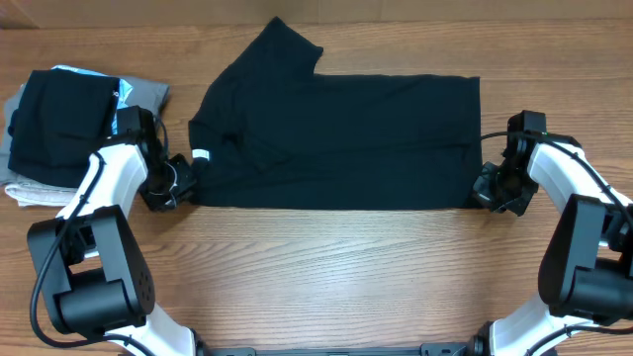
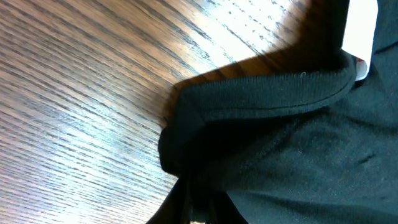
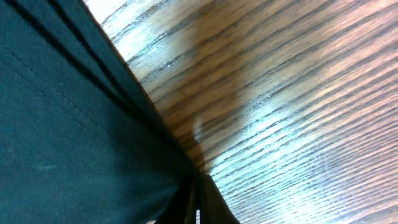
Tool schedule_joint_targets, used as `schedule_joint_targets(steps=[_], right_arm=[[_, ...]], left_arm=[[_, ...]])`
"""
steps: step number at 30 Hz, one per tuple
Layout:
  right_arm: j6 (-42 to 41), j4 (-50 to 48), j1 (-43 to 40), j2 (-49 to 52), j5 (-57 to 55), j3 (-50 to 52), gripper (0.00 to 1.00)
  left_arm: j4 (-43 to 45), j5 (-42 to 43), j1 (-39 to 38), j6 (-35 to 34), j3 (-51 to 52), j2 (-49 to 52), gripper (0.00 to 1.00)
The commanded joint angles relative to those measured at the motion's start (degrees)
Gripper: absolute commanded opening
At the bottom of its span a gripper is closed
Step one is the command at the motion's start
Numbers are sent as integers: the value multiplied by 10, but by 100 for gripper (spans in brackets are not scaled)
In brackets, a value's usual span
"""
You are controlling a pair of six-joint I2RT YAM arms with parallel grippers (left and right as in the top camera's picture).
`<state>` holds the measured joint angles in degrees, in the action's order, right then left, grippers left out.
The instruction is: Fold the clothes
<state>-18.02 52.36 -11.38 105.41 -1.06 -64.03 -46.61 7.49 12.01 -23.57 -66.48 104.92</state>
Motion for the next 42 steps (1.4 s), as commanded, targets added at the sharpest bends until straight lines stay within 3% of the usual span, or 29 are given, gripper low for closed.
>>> schedule_joint_targets(steps=[1, 17, 21, 23, 26, 27, 30, 33, 36, 38, 39, 41, 42], right_arm=[[-4, 2, -9, 2, -37, 3, 4], [-20, 38, -9, 2, -63, 3, 4], [-33, 45, -9, 2, -79, 3, 4], [-32, 45, -9, 2, -79, 3, 5], [-32, 48, -9, 2, -76, -3, 9], [-32, 51, -9, 2, -69, -10, 10], [-32, 67, -9, 2, -56, -40, 18], [-27, 97, -9, 2, -46, -92, 36], [-24, 148, -9, 2, -41, -162, 60], [4, 171, -8, 2, 6, -198, 63], [22, 175, -8, 2, 35, -209, 63], [52, 176, -6, 2, 84, -220, 63], [54, 172, -5, 2, 92, -220, 59]], left_arm=[[4, -17, -3, 15, -12, -2, 10], [-61, -22, -3, 18, -12, -2, 18], [-77, -21, -3, 17, -12, -2, 24], [-78, -21, -3, 17, -12, -2, 31], [-77, -15, -3, 17, -15, -2, 64], [-79, -11, -3, 17, -21, -2, 67], [-101, 3, -3, 17, -60, -2, 70], [-155, 16, -3, 18, -143, -2, 70], [-236, 16, -4, 18, -253, -2, 70], [-275, 19, -4, 18, -302, -2, 64], [-291, 28, -5, 18, -320, -2, 54], [-306, 53, -8, 22, -330, -2, 20], [-310, 67, -12, 30, -330, -2, 8]])
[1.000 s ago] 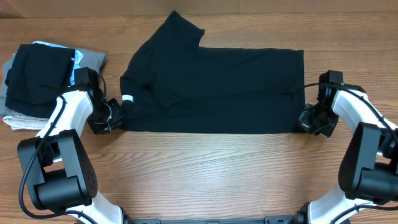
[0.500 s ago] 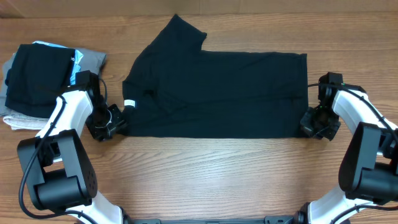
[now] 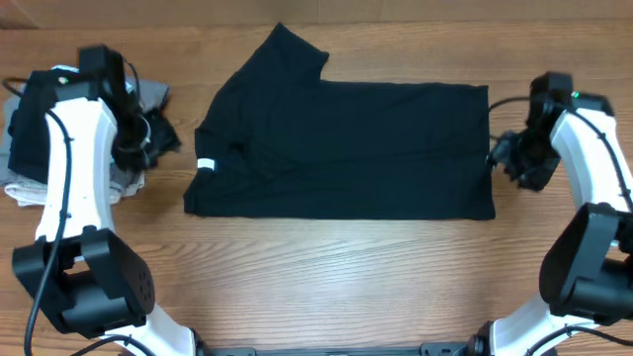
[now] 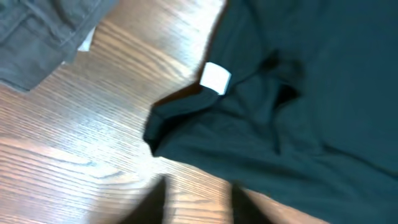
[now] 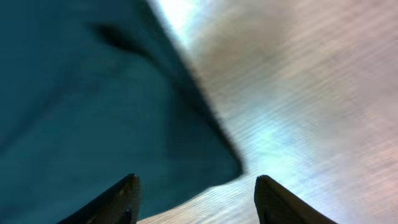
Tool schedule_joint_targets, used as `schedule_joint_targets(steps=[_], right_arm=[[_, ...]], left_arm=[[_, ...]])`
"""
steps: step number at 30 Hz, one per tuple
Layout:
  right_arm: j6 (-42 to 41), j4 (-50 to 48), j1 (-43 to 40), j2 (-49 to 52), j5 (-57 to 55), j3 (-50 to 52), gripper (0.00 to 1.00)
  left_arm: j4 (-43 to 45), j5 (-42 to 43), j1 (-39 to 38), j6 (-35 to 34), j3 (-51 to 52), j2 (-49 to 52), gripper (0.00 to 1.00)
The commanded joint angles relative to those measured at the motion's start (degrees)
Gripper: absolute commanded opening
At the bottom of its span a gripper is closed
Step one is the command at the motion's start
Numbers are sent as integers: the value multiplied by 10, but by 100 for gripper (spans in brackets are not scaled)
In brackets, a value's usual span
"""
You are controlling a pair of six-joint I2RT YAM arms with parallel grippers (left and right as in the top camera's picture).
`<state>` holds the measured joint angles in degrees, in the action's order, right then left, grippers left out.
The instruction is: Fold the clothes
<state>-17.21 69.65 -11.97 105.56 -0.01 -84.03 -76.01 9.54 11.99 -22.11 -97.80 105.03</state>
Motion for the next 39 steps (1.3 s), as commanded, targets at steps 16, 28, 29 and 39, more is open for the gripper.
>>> schedule_joint_targets(steps=[16, 28, 29, 39], right_arm=[[40, -129, 33, 13, 87, 73, 17], [35, -267, 33, 14, 87, 139, 9], [35, -276, 33, 14, 87, 144, 9], [35, -336, 33, 33, 87, 165, 5]], left_arm=[[162, 10, -172, 13, 148, 18, 4], [156, -26, -181, 21, 149, 64, 4], [154, -26, -181, 21, 149, 68, 4], [158, -27, -181, 25, 149, 107, 4]])
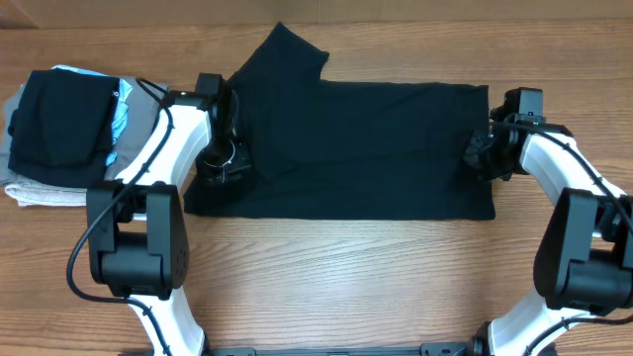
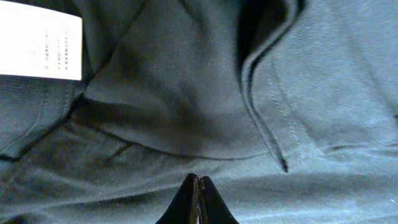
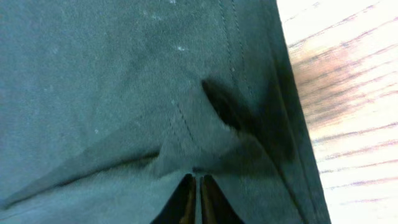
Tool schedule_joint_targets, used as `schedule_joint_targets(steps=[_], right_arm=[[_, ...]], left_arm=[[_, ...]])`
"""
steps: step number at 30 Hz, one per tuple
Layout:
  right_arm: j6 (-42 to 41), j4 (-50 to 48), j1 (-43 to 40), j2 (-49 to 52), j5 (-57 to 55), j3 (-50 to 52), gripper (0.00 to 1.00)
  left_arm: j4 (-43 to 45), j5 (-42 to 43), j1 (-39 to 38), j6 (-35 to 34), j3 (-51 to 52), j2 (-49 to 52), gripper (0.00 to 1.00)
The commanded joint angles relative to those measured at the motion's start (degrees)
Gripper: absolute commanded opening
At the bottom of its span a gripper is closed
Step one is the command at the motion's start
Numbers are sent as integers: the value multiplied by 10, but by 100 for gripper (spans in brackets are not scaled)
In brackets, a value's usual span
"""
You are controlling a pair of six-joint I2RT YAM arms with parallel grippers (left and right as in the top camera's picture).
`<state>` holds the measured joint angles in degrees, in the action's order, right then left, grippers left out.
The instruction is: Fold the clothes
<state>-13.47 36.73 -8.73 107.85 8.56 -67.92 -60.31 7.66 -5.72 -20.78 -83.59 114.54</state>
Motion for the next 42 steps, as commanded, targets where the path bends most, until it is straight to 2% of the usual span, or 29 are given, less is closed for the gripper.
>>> schedule_joint_targets(steps=[1, 10, 19, 37, 42], right_arm=[[-3, -10, 0, 15, 2, 4, 4], [-2, -25, 1, 67, 1, 4, 4], [-2, -26, 0, 71, 1, 4, 4], [-2, -26, 0, 71, 1, 4, 5], [-2, -26, 0, 71, 1, 4, 5]], left_arm=[[2, -8, -4, 11, 7, 13, 4], [43, -8, -14, 14, 8, 16, 4], [64, -8, -33, 13, 10, 20, 4], [53, -9, -66, 2, 21, 21, 4], [57, -34, -72, -14, 45, 21, 4]])
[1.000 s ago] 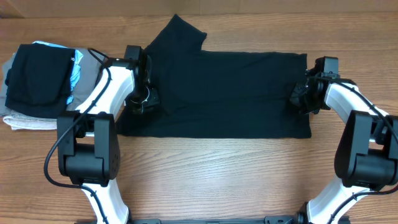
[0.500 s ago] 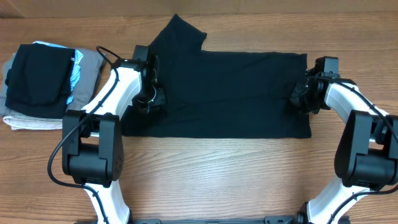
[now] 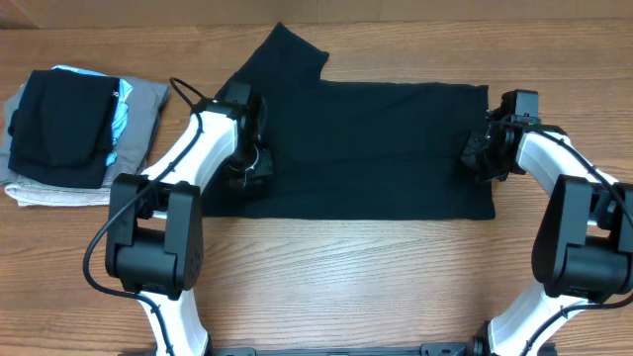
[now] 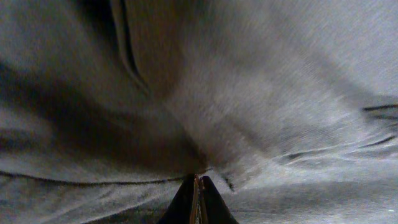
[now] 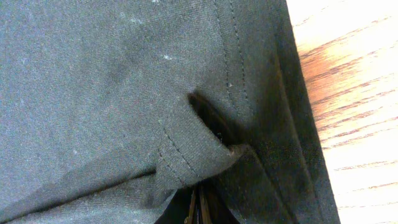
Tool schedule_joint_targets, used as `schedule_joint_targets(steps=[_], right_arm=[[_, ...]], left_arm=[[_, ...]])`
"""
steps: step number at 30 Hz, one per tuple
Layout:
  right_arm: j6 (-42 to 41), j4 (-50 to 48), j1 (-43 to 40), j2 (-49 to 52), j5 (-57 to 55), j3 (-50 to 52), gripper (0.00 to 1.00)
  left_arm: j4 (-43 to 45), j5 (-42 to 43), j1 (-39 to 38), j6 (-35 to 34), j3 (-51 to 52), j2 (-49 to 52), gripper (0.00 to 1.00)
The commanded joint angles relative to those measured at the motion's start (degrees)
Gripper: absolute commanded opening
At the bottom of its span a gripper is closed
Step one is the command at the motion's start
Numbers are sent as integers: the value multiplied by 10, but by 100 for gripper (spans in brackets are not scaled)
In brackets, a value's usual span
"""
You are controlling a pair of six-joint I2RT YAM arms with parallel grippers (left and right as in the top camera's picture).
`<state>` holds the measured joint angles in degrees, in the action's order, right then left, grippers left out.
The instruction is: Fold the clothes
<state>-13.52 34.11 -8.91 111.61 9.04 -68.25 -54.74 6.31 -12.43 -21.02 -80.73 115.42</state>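
Note:
A black T-shirt (image 3: 366, 148) lies spread flat across the middle of the wooden table (image 3: 326, 277), one sleeve pointing to the back. My left gripper (image 3: 252, 163) sits on the shirt's left part, shut on a pinch of its cloth (image 4: 196, 182). My right gripper (image 3: 482, 156) rests at the shirt's right edge. It is shut on a small raised fold of the stitched hem (image 5: 193, 152). Black fabric fills both wrist views; the right wrist view also shows a strip of bare wood.
A stack of folded clothes (image 3: 69, 124) lies at the far left, with a black piece on top of grey and blue ones. Bare wood runs along the front of the table, below the shirt's near edge.
My left gripper has moved right, further onto the shirt, and the white label has left its wrist view. My right gripper stays at the right hem, with the fold there standing up more.
Both grippers were first shut on the shirt's near corners, left and right. Then they were open and off the shirt. After that each was shut on the shirt again, the left near the label, the right at mid hem. Now the left sits further in.

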Motion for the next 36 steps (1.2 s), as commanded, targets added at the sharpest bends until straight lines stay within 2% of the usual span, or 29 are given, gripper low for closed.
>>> schedule_joint_targets(steps=[1, 21, 28, 33, 36], right_arm=[[-2, 0, 2, 34, -3, 7, 5], [-2, 2, 2, 34, -3, 7, 5], [-2, 4, 2, 34, -4, 7, 6], [-2, 7, 2, 34, -4, 7, 6], [-2, 7, 2, 34, -4, 7, 6]], left_arm=[[6, -21, -5, -13, 23, 12, 4], [137, -18, -3, -48, 38, 12, 4], [99, -24, -3, -47, 30, 12, 4], [57, -88, -3, -40, 30, 12, 4], [57, -85, -3, -28, 26, 11, 4]])
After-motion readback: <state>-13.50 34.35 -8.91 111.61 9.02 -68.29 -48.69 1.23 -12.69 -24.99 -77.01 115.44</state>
